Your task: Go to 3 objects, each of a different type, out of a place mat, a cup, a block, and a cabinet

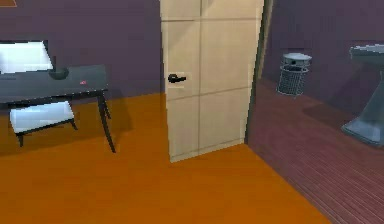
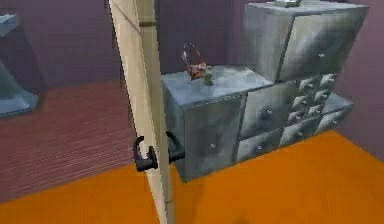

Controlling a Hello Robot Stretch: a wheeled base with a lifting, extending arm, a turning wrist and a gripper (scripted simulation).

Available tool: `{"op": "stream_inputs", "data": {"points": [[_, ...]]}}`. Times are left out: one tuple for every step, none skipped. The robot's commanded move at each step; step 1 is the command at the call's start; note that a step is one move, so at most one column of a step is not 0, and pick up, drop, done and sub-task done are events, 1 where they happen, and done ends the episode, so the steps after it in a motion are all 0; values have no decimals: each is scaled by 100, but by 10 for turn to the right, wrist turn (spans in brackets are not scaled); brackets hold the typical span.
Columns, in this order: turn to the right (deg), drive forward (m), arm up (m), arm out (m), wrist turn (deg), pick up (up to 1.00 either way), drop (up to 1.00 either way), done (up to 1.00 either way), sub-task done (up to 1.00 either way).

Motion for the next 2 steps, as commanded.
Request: {"op": "stream_inputs", "data": {"points": [[0, 55, 0, 0, 0, 0, 0, 0, 0], [450, 0, 0, 0, 0, 0, 0, 0, 0]]}}
